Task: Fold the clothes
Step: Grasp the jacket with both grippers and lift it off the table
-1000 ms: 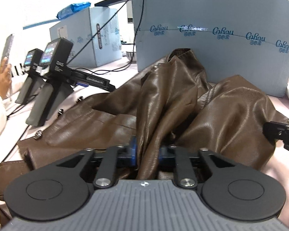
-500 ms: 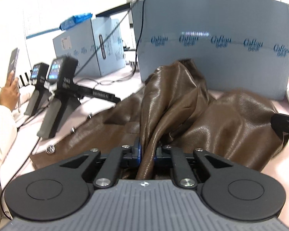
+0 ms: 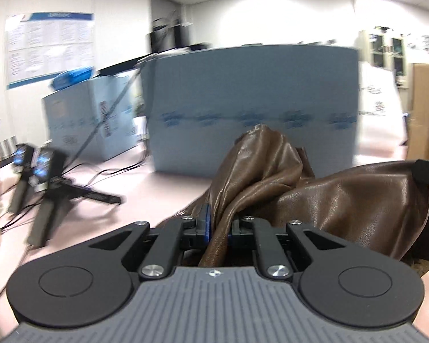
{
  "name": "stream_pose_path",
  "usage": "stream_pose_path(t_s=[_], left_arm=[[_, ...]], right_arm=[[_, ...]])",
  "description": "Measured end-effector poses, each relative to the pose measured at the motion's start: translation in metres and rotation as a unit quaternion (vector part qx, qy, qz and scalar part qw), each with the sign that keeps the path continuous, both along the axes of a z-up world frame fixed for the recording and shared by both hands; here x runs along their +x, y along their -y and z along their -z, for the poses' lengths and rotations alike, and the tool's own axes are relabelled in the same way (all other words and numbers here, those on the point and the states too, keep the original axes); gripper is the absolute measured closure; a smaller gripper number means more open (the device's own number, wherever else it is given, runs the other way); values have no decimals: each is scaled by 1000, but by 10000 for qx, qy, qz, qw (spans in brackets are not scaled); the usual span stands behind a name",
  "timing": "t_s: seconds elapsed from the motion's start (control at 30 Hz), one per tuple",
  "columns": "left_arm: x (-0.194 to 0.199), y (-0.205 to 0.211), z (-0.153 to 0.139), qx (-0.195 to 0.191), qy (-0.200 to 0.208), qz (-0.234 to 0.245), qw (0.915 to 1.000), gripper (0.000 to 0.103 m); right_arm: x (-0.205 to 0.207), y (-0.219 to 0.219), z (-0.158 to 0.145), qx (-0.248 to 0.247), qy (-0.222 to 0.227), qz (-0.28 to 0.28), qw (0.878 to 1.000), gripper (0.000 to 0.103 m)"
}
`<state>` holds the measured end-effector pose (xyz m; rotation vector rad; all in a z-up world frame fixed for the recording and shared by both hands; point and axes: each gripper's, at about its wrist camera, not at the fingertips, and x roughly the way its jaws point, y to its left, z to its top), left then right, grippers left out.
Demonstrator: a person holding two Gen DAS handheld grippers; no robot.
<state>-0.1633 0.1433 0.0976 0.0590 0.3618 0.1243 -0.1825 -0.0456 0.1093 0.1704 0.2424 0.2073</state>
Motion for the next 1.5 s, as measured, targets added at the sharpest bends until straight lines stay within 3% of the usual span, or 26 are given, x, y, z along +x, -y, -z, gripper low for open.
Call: stream_pose_path(t_s=[0.27, 0.6, 0.87, 1.03, 1.13, 1.2, 1.27, 1.3, 1.33, 1.4, 1.5], left_arm=[[-1, 77, -11, -34, 89, 882, 9961, 94], [-6, 166, -15, 8, 184, 1806, 9834, 94], [-7, 201, -17, 31, 172, 2239, 9745, 94], [-7, 215, -10, 105, 92, 2419, 9702, 94], [-6, 217, -2, 54, -159, 2491, 9683, 89], [-6, 217, 4, 29, -325, 2538, 9667, 79], [-8, 218, 11, 31, -368, 2635, 9640, 45], [-10, 218, 15, 44, -327, 2707, 9621, 12], [-14, 216, 18, 49, -220, 2709, 9624, 9], [-26, 218, 25, 222, 81, 2640, 9642, 8], [-26, 220, 27, 281, -63, 2782, 9601, 8]], right_arm=[[-31, 75, -11, -129, 192, 973, 9950, 101], [-69, 142, -13, -108, 212, 1866, 9822, 101], [-96, 167, -18, -162, 327, 2288, 9728, 101], [-107, 176, -7, -157, 156, 2442, 9695, 101], [-108, 180, 6, -185, -20, 2470, 9688, 101], [-107, 181, 14, -202, -117, 2459, 9690, 100], [-107, 185, 29, -117, -393, 2333, 9715, 94], [-107, 187, 35, -44, -531, 2262, 9726, 81], [-107, 190, 41, 29, -668, 2190, 9734, 51], [-108, 193, 51, 222, -768, 2068, 9751, 25], [-110, 190, 58, 263, -790, 2064, 9749, 20]])
